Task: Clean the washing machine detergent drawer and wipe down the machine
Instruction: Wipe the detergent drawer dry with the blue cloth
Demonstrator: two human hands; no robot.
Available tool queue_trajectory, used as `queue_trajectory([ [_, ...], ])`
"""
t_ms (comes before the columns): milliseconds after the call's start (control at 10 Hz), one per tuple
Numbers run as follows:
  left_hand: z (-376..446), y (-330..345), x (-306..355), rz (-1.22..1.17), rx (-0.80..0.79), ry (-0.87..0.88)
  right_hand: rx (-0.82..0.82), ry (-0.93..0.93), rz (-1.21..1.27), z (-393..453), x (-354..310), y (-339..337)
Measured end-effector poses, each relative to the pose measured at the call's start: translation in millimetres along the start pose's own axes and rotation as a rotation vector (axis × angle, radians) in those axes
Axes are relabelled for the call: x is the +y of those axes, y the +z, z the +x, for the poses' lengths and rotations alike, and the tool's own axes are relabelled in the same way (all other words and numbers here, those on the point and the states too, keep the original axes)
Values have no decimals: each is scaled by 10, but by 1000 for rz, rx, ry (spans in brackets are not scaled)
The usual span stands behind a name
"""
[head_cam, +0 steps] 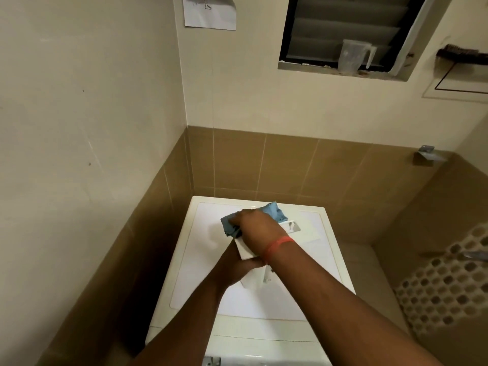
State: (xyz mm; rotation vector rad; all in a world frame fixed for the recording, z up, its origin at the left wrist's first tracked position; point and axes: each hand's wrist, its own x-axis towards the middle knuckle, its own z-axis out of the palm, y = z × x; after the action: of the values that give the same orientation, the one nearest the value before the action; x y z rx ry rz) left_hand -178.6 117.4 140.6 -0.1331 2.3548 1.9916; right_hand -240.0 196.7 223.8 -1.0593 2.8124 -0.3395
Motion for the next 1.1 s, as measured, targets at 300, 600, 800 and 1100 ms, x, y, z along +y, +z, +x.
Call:
queue_trajectory([
  [300, 99, 32, -99, -81, -19, 89, 29, 94, -248, -603, 552, -209],
  [600, 45, 57, -94, -32, -18, 86, -210, 319, -428, -556, 379, -334],
  [800, -4, 157, -66, -8, -12, 150, 3, 150, -336, -649, 9, -147],
  [1100, -26, 308, -192, -103, -28, 216, -168, 154, -357, -867, 469, -155],
])
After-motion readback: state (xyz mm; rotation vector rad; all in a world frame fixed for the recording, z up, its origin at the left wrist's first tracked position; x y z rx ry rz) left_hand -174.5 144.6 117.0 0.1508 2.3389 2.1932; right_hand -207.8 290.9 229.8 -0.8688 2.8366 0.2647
